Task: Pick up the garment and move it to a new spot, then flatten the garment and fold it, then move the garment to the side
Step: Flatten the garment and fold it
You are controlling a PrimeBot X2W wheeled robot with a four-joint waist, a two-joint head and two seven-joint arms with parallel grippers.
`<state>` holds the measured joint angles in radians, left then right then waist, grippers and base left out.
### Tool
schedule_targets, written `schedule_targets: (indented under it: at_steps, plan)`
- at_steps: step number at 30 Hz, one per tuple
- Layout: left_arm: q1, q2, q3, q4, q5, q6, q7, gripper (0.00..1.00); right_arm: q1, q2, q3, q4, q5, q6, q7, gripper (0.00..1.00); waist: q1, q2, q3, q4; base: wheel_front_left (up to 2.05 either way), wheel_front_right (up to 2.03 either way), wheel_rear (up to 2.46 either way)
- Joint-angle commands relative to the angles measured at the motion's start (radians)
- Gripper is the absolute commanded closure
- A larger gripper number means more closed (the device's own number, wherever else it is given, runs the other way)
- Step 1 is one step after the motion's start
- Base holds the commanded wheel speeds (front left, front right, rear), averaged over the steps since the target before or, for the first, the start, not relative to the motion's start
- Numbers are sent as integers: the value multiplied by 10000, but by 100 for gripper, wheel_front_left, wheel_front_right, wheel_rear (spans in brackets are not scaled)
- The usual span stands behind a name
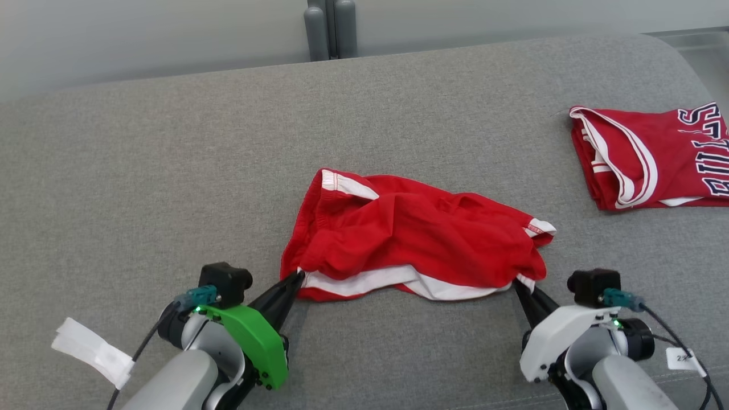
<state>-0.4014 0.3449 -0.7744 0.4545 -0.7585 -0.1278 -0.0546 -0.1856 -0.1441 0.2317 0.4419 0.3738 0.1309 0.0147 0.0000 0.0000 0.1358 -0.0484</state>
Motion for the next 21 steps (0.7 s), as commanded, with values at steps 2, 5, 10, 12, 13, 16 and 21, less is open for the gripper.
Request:
schedule_targets:
  at_steps: [2, 5, 10, 12, 13, 16, 21]
  plan:
    - [-238, 168, 249, -540, -351, 15, 91, 100, 37, -185, -100, -865, 750, -6, 181, 100, 0, 0, 45, 18, 0, 0, 0]
    - [-415, 386, 771, -1665, -1148, 35, 599, 100, -187, -484, -292, -2397, 1999, -5, 806, 100, 0, 0, 291, 73, 0, 0, 0]
    - [-1525, 1007, 1873, -3549, -3283, 170, 2703, 100, -1349, -1267, -927, -4378, 3949, -5, 2722, 100, 0, 0, 1172, 244, 0, 0, 0]
    - [-2452, 1289, 2308, -3872, -3788, 463, 3552, 100, -2344, -1433, -1367, -4619, 4277, -3, 3410, 100, 0, 0, 1734, 343, 0, 0, 0]
    - [-2954, 1398, 2459, -3891, -3939, 586, 3936, 100, -2898, -1521, -1580, -4593, 4301, -3, 3709, 100, 0, 0, 2022, 402, 0, 0, 0]
    - [-4879, 1539, 2874, -3481, -4047, 971, 4802, 100, -4943, -1284, -2164, -4021, 4191, -3, 4508, 100, 0, 0, 2893, 556, 0, 0, 0]
    - [-8045, 1038, 3512, -1722, -3449, 1473, 4408, 100, -8774, -204, -3332, -2230, 2329, -9, 3947, 100, 0, 0, 3950, 682, 0, 0, 0]
